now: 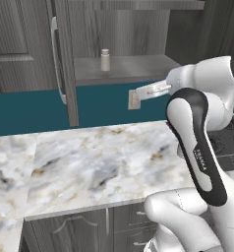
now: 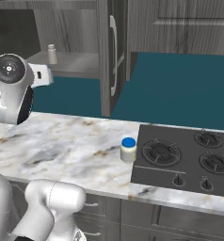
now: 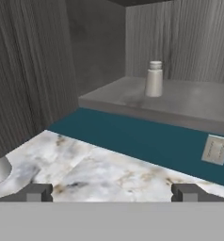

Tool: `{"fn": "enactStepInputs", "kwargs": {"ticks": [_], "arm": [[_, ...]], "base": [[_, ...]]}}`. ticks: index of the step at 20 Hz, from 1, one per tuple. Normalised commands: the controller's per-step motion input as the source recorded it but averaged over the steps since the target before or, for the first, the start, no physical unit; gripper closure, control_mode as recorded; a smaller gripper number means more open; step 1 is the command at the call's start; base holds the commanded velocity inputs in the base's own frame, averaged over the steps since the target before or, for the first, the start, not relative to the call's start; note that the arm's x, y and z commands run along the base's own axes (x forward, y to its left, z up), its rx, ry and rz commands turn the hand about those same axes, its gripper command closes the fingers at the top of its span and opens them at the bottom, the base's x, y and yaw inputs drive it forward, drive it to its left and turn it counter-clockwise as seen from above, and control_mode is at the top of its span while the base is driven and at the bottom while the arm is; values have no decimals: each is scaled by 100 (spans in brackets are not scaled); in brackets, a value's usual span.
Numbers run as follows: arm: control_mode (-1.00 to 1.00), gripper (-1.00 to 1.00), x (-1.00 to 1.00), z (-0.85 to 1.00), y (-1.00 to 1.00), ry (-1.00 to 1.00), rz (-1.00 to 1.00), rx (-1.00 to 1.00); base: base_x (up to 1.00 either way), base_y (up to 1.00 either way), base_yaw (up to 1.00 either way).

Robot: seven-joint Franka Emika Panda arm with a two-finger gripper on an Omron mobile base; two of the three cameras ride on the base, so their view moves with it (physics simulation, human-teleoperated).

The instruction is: Take 2 condiments from the cabinet and move them on the counter near the stove.Make sure the condiments are lined up with each other, next to each other.

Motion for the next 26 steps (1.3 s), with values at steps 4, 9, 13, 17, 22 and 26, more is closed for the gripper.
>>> {"fn": "enactStepInputs", "kwargs": {"ticks": [4, 9, 13, 17, 22, 26], "arm": [[-100, -100, 29, 12, 22, 3, -4, 0], [-100, -100, 27, 5, 14, 0, -7, 0], [-100, -100, 28, 1, 3, 0, -8, 0], [-100, -100, 34, 1, 1, 0, -9, 0], [-100, -100, 36, 1, 3, 0, -9, 0], [-100, -100, 41, 0, 11, 0, -8, 0]], "base": [[0, 0, 0], [0, 0, 0], [0, 0, 0], [0, 0, 0], [0, 0, 0], [0, 0, 0]]}}
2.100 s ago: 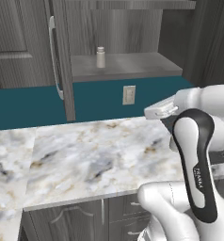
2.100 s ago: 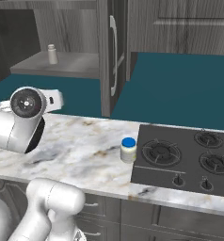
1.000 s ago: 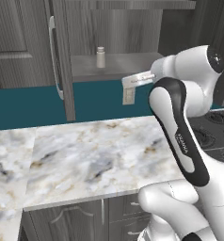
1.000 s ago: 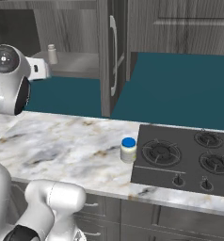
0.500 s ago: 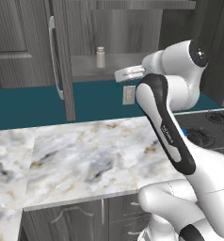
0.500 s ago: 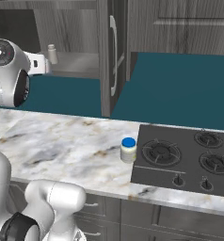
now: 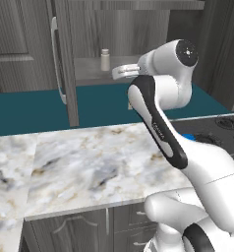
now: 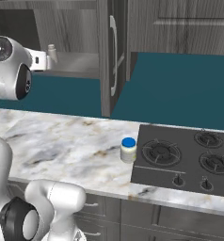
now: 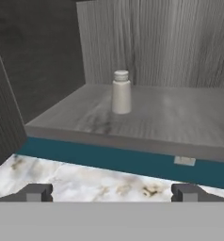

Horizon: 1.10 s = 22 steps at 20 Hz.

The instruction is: Take 2 condiments from the cabinet and move them on the counter near the stove.Make sure the condiments are lined up with each other, next to each other.

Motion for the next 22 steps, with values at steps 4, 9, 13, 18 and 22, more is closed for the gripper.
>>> {"fn": "enactStepInputs", "kwargs": {"ticks": [4, 9, 13, 18, 22], "arm": [[-100, -100, 44, 0, 10, 0, -7, 0], [-100, -100, 49, 0, 11, 0, -5, 0], [-100, -100, 51, 0, 6, 1, -5, 0], [-100, -100, 47, 0, 6, 0, -5, 0], [-100, -100, 41, 0, 18, 0, -2, 0]], "base": [[0, 0, 0], [0, 0, 0], [0, 0, 0], [0, 0, 0], [0, 0, 0]]}}
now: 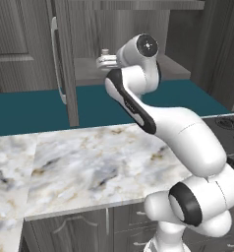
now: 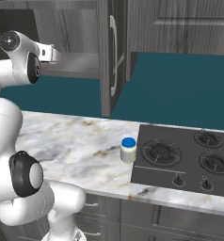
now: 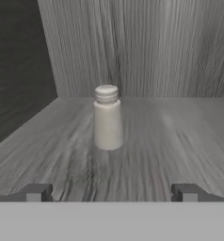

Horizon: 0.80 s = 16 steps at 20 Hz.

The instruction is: Take 2 condiments from the cabinet and move them on the counter near the stove.Make sure the condiments are lined up with each other, next to each other.

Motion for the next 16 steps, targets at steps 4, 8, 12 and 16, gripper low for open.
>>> {"fn": "enactStepInputs", "kwargs": {"ticks": [4, 8, 12, 16], "arm": [[-100, -100, 37, 0, 18, 0, -1, 0], [-100, -100, 36, -1, 4, 1, -2, 0], [-100, -100, 36, -6, 0, 1, -3, 0], [-100, -100, 32, -11, 1, 0, -3, 0]], "base": [[0, 0, 0], [0, 0, 0], [0, 0, 0], [0, 0, 0]]}}
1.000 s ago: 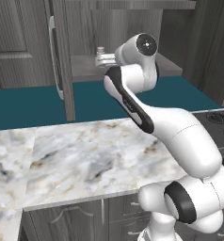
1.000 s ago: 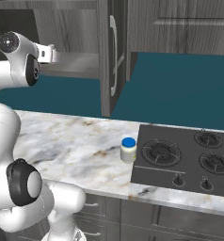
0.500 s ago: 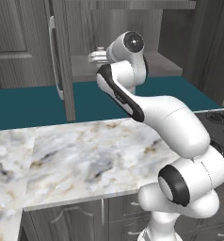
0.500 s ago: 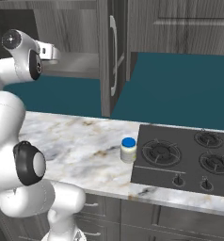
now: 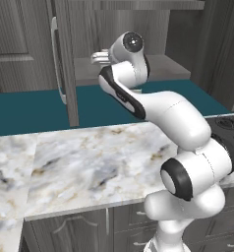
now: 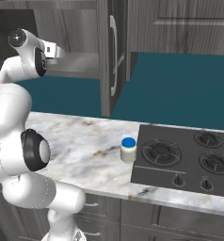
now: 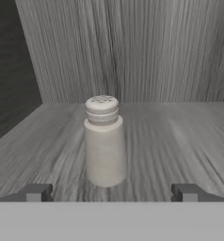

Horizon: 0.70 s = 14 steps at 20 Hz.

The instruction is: Take 2 condiments from the cabinet and move them on the counter near the stove.Make sure the condiments are lined up with each other, next to each other.

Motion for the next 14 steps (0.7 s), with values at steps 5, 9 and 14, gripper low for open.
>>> {"fn": "enactStepInputs", "kwargs": {"ticks": [5, 9, 14], "arm": [[-100, -100, 20, -6, 2, 0, -3, 0], [-100, -100, 12, -2, 7, 0, -2, 0], [-100, -100, 13, 0, 4, 1, -1, 0]], "base": [[0, 0, 0], [0, 0, 0], [0, 0, 0]]}}
